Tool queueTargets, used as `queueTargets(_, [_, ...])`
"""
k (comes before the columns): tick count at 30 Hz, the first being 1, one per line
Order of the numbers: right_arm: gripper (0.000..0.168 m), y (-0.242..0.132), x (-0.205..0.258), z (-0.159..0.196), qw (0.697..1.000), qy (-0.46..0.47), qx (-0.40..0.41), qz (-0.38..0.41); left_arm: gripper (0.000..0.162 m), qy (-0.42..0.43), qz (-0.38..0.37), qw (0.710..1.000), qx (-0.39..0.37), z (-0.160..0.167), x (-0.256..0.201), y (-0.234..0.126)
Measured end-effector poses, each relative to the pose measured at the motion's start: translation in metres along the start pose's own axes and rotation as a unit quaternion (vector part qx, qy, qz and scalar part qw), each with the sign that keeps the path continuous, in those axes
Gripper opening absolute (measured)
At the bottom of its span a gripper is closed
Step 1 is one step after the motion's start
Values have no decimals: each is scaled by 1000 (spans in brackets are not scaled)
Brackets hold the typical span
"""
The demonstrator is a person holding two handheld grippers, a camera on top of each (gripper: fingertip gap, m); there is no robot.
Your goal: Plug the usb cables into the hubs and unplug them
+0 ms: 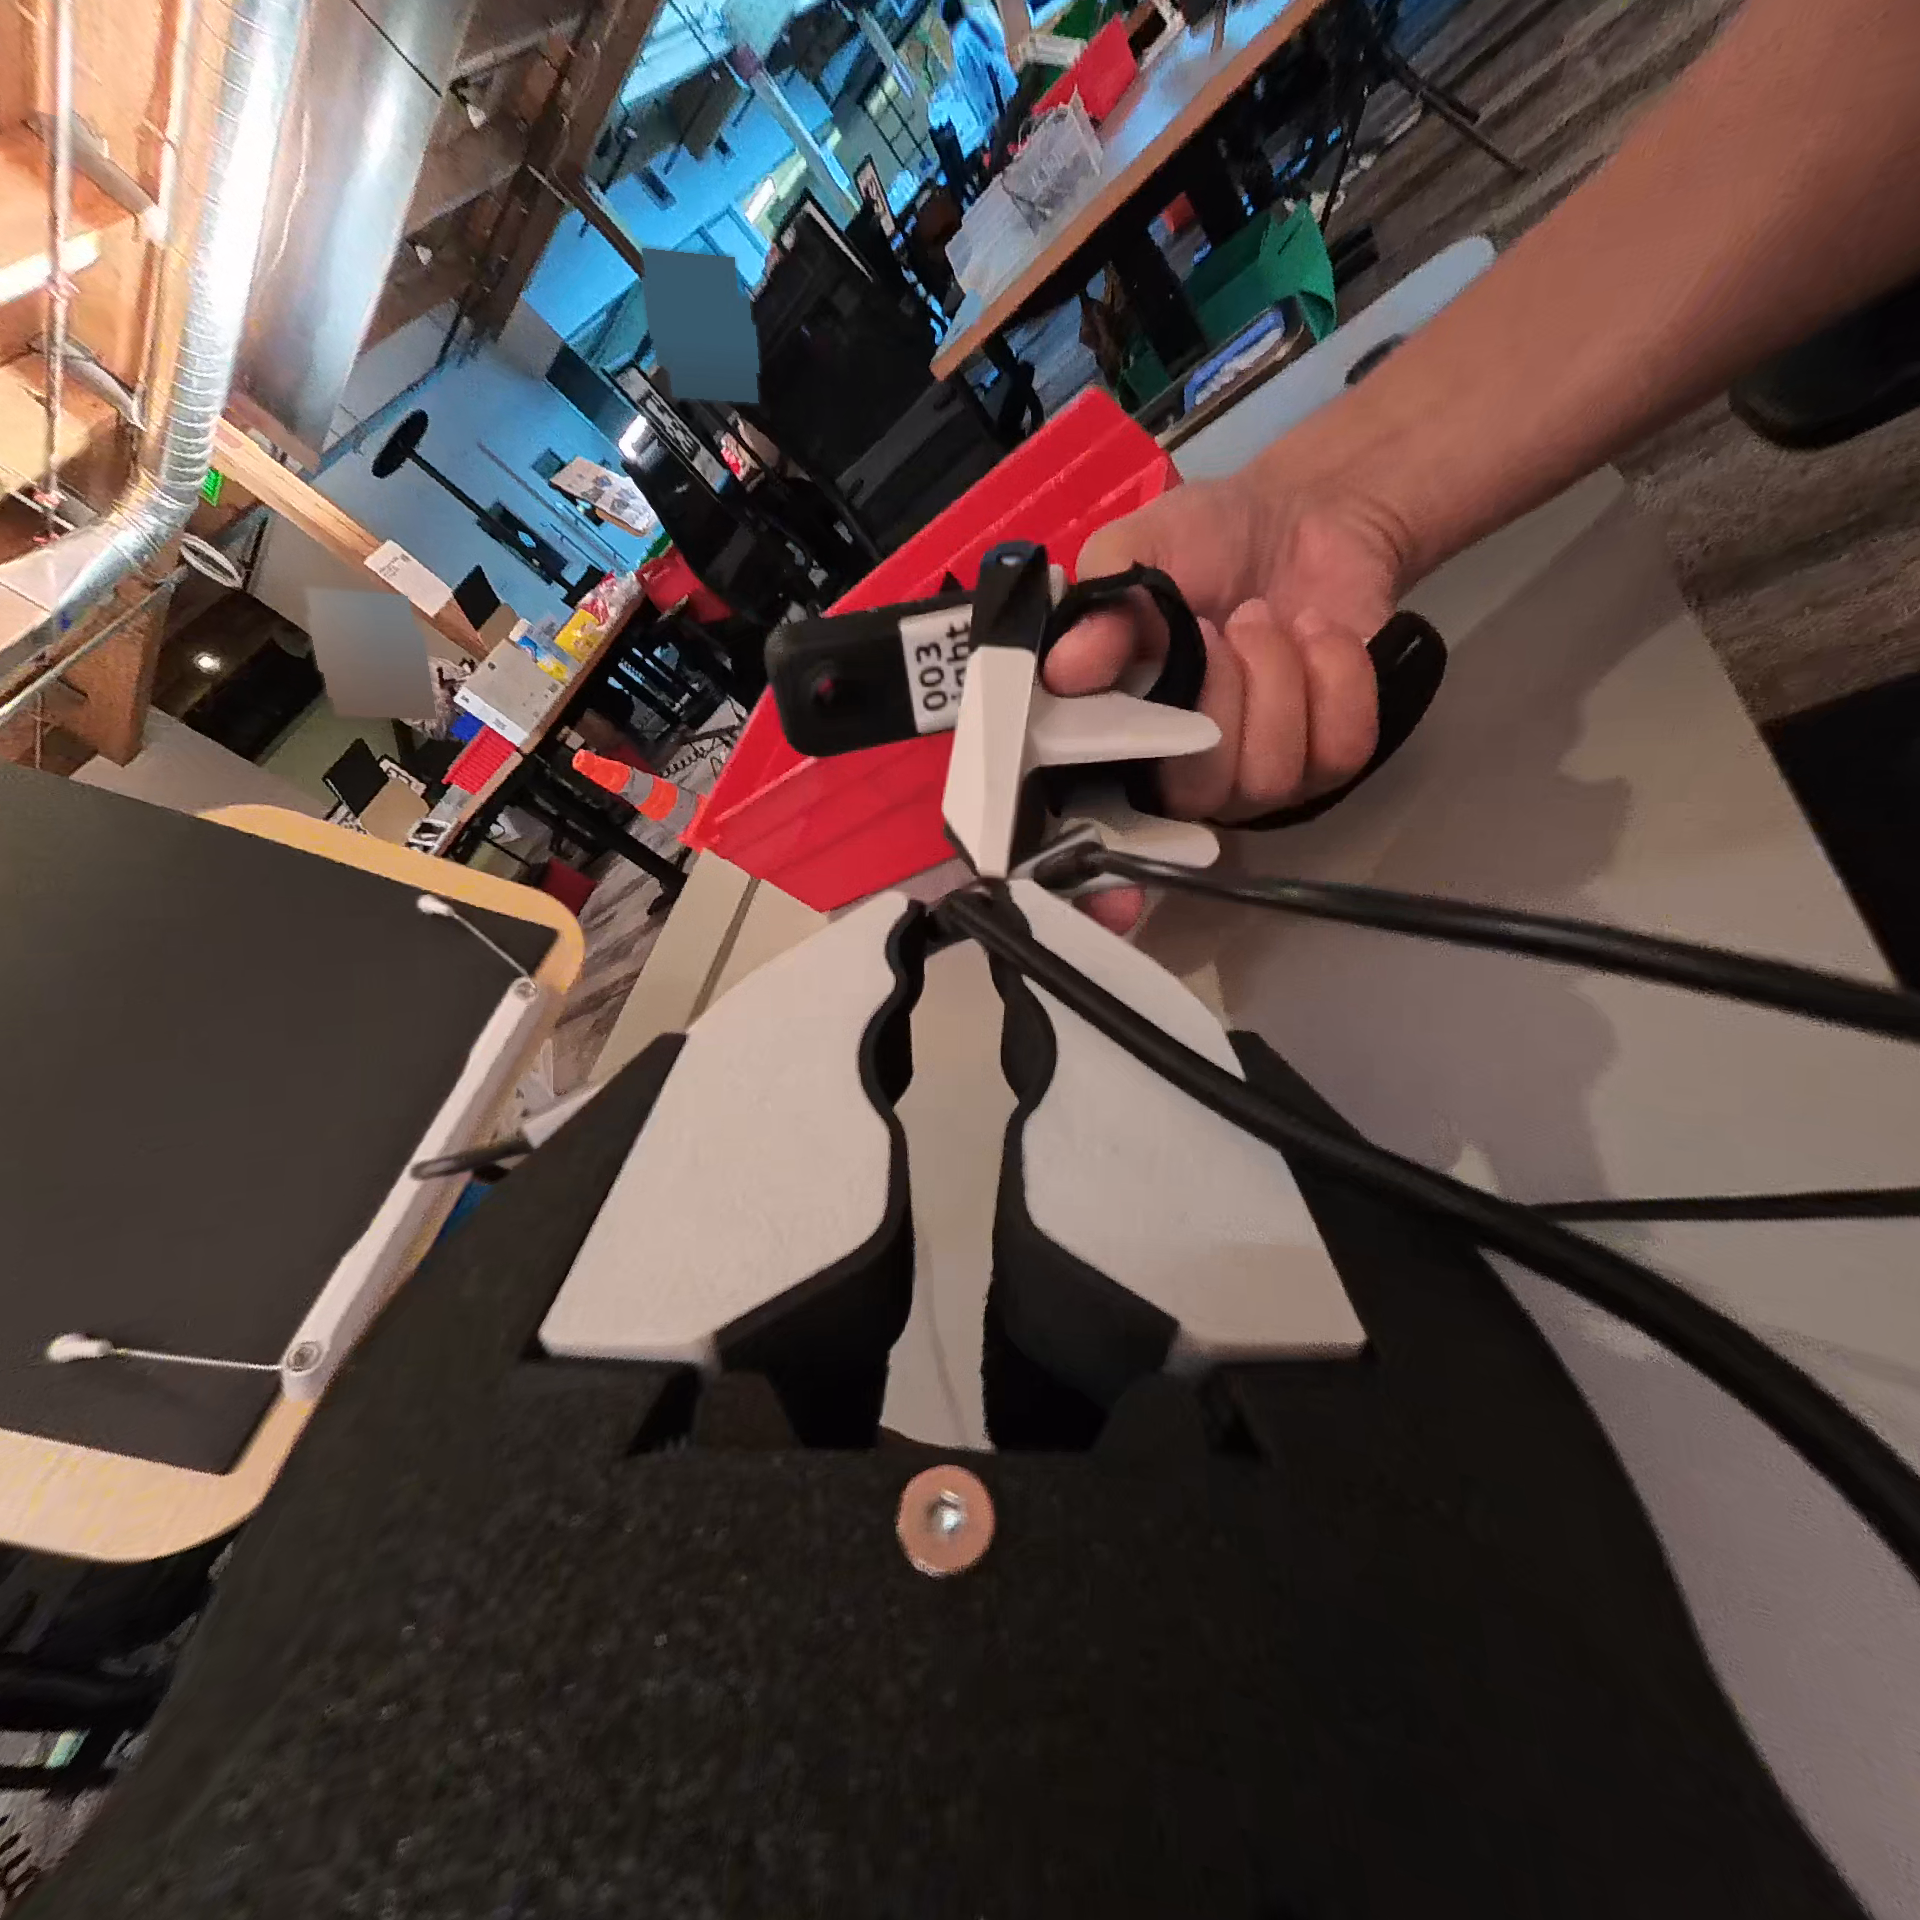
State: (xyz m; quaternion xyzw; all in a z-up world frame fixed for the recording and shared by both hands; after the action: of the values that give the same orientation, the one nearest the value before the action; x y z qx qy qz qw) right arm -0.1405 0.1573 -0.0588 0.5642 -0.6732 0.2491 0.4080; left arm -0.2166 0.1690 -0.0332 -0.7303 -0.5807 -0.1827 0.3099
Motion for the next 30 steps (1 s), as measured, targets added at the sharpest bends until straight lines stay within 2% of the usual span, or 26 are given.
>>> queueTargets(4, [9,7,36,-2,999,-6,-8,-49,12,24,-15,999,-39,-29,5,-15])
queueTargets(8, [9,16,66,2,995,30,-24,-93,12,58,-11,995,-78,-60,7,-28])
queueTargets(14, [8,22,74,20,984,86,13,-156,11,88,83,988,-92,-70,1,-30])
queueTargets(21, [8,23,69,21,996,32,-28,-84,12,69,91,991,-75,-61,1,-32])
queueTargets(30, [8,22,56,26,997,28,-24,-71,12,43,92,993,-54,-48,-5,-32])
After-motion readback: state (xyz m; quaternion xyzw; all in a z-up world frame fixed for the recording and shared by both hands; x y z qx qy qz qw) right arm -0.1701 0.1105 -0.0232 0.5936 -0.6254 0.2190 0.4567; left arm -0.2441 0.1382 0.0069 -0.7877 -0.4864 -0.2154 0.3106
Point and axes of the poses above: each gripper's, where its closed fingertips meet, y out along the fingers, z out of its underside, x = y × z across the jaws, the point moved 4 cm from there along -y, back along the fingers, and after that the axes turned 8 degrees about z, right-handed, at the moved point
